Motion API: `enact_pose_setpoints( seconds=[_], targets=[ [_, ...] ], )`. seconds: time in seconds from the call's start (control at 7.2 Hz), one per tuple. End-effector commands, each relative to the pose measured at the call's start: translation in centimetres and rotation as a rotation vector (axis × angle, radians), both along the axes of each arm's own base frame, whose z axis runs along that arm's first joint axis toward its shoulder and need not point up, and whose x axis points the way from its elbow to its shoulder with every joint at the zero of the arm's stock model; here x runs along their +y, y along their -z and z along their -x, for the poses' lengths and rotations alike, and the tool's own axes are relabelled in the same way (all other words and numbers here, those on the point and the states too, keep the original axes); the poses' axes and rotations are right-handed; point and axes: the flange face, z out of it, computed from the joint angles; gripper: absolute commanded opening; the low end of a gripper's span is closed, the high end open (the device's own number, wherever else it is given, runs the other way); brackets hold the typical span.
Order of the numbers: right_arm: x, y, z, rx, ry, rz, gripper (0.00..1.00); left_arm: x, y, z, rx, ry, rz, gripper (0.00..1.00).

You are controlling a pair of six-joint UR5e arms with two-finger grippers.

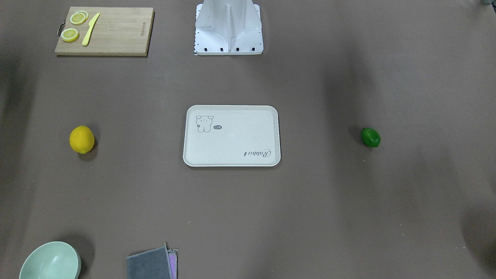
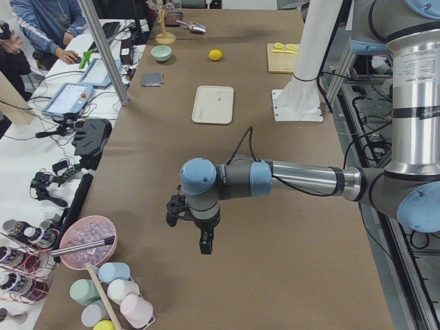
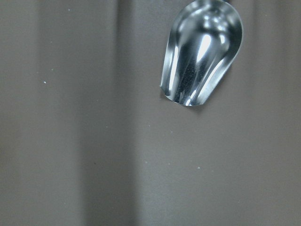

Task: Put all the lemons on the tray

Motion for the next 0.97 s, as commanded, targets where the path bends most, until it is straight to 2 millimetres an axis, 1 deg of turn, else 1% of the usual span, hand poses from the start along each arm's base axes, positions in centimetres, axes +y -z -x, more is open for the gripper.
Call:
enact_pose_setpoints(
  seconds=[0.0,0.14,0.28,0.42,0.56,0.69,0.83],
  targets=[
    [-0.9,4.6,5.8,-0.004,0.006,0.019,0.99,-2.8,2.4,-2.4,0.003,0.024,0.018,0.98],
    [-2.2,6.5,8.1,-0.001,0.031,-0.006,0.99,-3.6,3.4,-3.4,0.021,0.051,0.043,0.98],
    [-3.9,9.2,11.3,0.011,0.033,-0.013,0.99,-3.7,4.0,-3.7,0.051,0.059,0.043,0.98],
    [-4.8,11.2,14.5,0.016,0.037,-0.007,0.98,-5.1,6.0,-6.1,0.065,0.071,0.063,0.98],
    [-5.3,12.3,17.0,0.019,0.06,-0.015,0.98,-6.2,8.0,-8.4,0.064,0.09,0.089,0.98],
    [-5.3,12.7,19.6,0.019,0.102,-0.035,0.98,-6.5,9.6,-9.7,0.066,0.101,0.108,0.98],
    [-5.6,12.9,22.1,0.023,0.134,-0.082,0.98,-8.3,12.5,-11.9,0.074,0.121,0.116,0.98]
  ],
)
